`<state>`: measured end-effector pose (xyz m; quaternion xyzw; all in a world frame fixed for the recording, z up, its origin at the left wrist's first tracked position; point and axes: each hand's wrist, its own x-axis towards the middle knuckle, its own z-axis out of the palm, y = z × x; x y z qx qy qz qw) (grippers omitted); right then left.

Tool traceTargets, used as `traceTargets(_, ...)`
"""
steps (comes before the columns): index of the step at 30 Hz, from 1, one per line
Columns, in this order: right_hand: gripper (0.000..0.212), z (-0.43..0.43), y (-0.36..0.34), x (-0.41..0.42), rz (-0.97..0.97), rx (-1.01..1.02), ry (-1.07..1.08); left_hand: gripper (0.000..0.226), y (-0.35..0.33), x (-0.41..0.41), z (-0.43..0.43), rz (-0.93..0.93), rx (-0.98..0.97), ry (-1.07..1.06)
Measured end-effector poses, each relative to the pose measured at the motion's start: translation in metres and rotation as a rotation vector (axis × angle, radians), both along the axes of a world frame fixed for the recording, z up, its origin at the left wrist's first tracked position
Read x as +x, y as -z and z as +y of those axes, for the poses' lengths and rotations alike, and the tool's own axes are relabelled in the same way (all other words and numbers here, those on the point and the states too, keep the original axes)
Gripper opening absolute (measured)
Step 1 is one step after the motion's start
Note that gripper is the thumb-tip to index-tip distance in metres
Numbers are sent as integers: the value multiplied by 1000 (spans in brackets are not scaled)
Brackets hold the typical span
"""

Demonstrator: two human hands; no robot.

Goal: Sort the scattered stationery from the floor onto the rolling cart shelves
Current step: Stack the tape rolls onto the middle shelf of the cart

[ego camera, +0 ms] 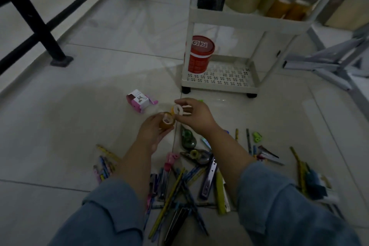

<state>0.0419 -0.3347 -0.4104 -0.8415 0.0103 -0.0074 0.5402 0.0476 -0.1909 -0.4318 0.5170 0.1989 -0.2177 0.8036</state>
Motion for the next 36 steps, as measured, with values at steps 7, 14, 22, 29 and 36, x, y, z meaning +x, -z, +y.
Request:
traceTargets(7, 37, -20, 0, -9, 0, -100, -71, 31, -11, -2, -31, -38, 65, 130)
traceTargets(14, 45, -42, -12, -14, 37, -94, -81, 25, -21, -5, -51, -36, 94, 167)
traceTargets(22, 47, -70, -52, -6, -33, -171, -63, 23, -67, 6, -83, -96, 179, 277)
traceTargets(29, 51, -112, -140, 23, -114, -349, -94, 18, -149, 41, -120, -159, 187, 339)
traceTargets(36, 44, -197, -204, 31, -278, 69, 306, 40, -237, 95, -177, -192, 84, 291)
